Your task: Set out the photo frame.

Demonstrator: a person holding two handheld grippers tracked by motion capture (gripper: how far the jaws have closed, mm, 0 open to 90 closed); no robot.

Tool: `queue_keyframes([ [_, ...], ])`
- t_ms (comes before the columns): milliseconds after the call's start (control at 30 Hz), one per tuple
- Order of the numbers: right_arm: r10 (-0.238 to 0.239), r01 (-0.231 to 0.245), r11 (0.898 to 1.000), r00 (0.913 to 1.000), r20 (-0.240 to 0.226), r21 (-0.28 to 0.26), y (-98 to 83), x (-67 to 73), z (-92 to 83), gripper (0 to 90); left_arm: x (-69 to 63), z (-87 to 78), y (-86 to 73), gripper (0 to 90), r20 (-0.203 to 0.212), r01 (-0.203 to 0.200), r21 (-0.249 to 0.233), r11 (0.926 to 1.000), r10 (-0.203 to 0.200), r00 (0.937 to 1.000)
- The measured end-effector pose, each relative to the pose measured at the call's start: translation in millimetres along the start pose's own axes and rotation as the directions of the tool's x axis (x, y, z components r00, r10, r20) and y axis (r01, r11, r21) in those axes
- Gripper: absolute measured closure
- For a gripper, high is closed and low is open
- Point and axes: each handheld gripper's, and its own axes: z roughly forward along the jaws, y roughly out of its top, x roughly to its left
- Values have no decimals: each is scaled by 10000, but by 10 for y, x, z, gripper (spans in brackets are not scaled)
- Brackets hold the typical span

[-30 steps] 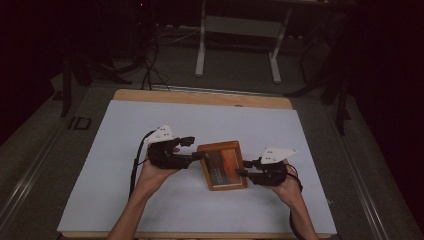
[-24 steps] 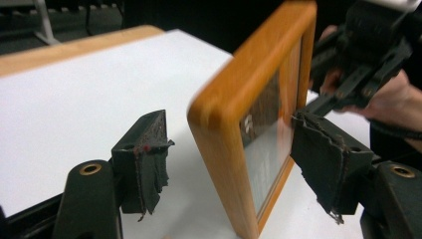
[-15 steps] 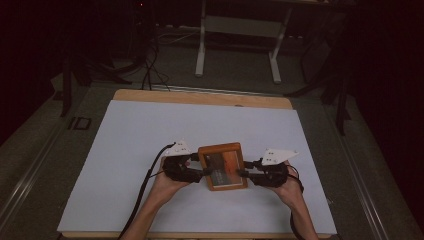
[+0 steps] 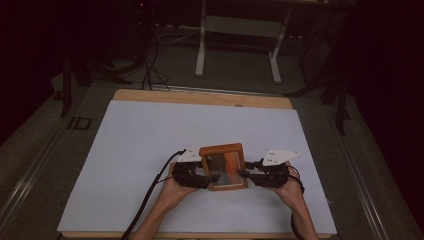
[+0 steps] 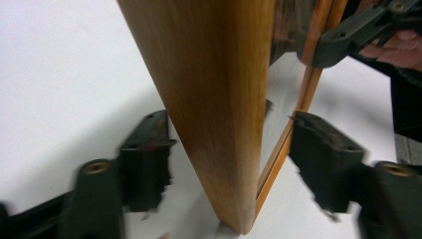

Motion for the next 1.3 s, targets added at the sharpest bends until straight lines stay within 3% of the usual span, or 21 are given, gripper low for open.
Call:
queue_keyframes([
  [100, 40, -40, 10000, 10000, -10, 29, -3, -2, -4, 662, -2, 18, -7, 484, 279, 96, 169, 9998, -100, 9996],
  [367, 48, -48, 9998, 10000, 11, 183, -28, -10, -27, 658, -10, -8, -5, 574, 625, -58, 193, 9998, 46, 9980],
  [500, 47, -47, 9996, 10000, -3, 281, -34, -11, -37, 644, -42, -32, 6, 626, 686, -535, 363, 9979, 509, 9963],
  [867, 91, -88, 9996, 9999, -100, 250, -24, -7, -26, 642, -45, -71, 36, 638, 693, -653, 553, 9963, 614, 9957],
  [1300, 490, -493, 9985, 9987, -124, -231, 28, -14, 13, 641, 7, -194, 104, 630, 567, -459, 247, 9986, 444, 9974],
])
